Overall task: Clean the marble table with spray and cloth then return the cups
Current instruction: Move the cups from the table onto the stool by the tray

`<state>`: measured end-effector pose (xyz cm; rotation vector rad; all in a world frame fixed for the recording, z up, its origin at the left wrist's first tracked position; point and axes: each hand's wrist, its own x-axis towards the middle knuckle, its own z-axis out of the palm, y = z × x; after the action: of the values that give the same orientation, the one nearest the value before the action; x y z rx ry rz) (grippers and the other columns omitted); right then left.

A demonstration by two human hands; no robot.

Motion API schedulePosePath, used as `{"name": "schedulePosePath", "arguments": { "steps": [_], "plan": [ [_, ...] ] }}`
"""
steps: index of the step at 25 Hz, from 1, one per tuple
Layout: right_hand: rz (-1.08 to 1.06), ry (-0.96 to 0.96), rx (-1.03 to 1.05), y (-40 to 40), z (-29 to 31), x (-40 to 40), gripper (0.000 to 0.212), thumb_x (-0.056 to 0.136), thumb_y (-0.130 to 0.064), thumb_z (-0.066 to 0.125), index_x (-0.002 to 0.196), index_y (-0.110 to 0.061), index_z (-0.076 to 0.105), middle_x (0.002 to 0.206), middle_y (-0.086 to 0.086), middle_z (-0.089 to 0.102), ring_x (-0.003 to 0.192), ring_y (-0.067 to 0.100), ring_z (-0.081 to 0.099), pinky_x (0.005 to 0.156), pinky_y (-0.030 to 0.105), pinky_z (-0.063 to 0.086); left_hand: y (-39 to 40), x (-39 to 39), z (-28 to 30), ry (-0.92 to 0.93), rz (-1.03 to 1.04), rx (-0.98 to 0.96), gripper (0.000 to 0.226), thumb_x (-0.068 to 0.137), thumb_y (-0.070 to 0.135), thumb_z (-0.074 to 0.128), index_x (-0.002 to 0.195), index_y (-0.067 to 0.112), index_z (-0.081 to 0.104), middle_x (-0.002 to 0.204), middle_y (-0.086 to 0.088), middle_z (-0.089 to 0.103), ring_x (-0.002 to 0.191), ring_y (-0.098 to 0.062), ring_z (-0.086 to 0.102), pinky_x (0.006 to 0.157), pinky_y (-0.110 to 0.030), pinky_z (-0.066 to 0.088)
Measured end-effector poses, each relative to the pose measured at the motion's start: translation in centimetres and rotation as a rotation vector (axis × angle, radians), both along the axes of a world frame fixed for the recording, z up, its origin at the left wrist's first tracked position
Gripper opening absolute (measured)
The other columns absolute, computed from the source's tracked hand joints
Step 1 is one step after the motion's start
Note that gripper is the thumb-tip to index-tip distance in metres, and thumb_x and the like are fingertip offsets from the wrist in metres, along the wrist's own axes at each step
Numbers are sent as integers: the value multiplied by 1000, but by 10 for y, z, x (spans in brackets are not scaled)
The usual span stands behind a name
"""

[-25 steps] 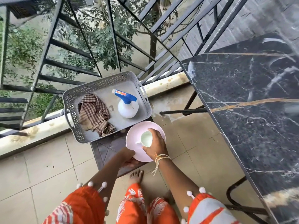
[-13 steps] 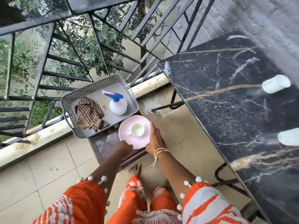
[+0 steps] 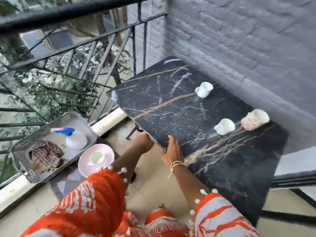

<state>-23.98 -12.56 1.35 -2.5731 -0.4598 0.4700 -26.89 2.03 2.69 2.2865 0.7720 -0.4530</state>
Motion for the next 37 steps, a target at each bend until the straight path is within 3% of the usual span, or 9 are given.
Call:
{"name": "schedulePosePath", "arguments": {
  "steps": [6, 11, 17, 21, 23, 27, 31, 35, 37],
  "plan": [
    [-246, -46, -33, -108, 15, 72, 62, 80, -8, 63, 136, -12, 36, 131, 13, 46, 120, 33, 50, 95, 40, 45, -88, 76, 27, -54, -142, -32, 22, 87, 24, 45, 88, 11, 62, 107, -19, 66, 102, -36, 61, 85, -36, 49],
    [-505, -40, 86, -149, 19, 119, 59, 78, -7, 65, 132, -12, 41, 128, 14, 47, 115, 35, 53, 94, 42, 48, -117, 128, 34, -125, -131, -125, 16, 90, 22, 47, 88, 16, 62, 100, -13, 68, 86, -27, 61, 72, -27, 44],
    [-716, -9, 194, -173, 15, 187, 90, 73, -11, 75, 149, -18, 26, 143, 16, 38, 124, 37, 48, 101, 46, 43, -108, 236, 24, -241, 42, -328, 23, 85, 17, 57, 107, 14, 63, 99, -12, 67, 95, -28, 63, 81, -35, 52],
    [-685, 129, 195, -184, 3, 230, 105, 64, -15, 82, 150, -22, 23, 153, 8, 31, 137, 31, 37, 113, 44, 34, -87, 324, 12, -186, 165, -448, 7, 76, 24, 58, 76, 17, 56, 81, -10, 57, 76, -23, 56, 77, -46, 55],
    [-652, 150, 165, -186, -3, 245, 96, 60, -19, 85, 143, -26, 36, 143, 2, 42, 130, 25, 45, 106, 37, 40, -80, 367, 3, -160, 231, -510, 15, 75, 22, 59, 87, 13, 55, 84, -13, 55, 76, -23, 54, 69, -40, 51],
    [-663, 113, 199, -186, -2, 252, 72, 56, -28, 88, 119, -34, 52, 114, -12, 56, 107, 14, 54, 89, 30, 46, -74, 419, -14, -117, 294, -566, 65, 83, 26, 65, 138, 22, 32, 116, -13, 56, 96, -35, 62, 61, -34, 51],
    [-697, 59, 215, -176, -4, 261, 64, 56, -35, 87, 110, -34, 53, 106, -11, 60, 97, 15, 55, 80, 33, 51, -72, 453, -43, -15, 238, -481, 71, 68, 44, 70, 128, 16, 46, 121, -17, 61, 111, -39, 59, 89, -50, 53],
    [-818, 53, 250, -166, -9, 265, 70, 56, -37, 89, 115, -28, 52, 106, -6, 60, 95, 18, 57, 79, 32, 52, -64, 460, -55, 37, 139, -319, 60, 81, 47, 60, 123, 4, 56, 115, -21, 65, 106, -38, 62, 90, -47, 53],
    [-828, 51, 255, -165, -10, 265, 70, 56, -37, 89, 115, -27, 52, 105, -6, 60, 95, 18, 57, 80, 33, 53, -69, 455, -46, 10, 170, -440, 51, 90, 40, 55, 122, -1, 57, 118, -22, 61, 103, -35, 61, 90, -43, 53]
  ]
}}
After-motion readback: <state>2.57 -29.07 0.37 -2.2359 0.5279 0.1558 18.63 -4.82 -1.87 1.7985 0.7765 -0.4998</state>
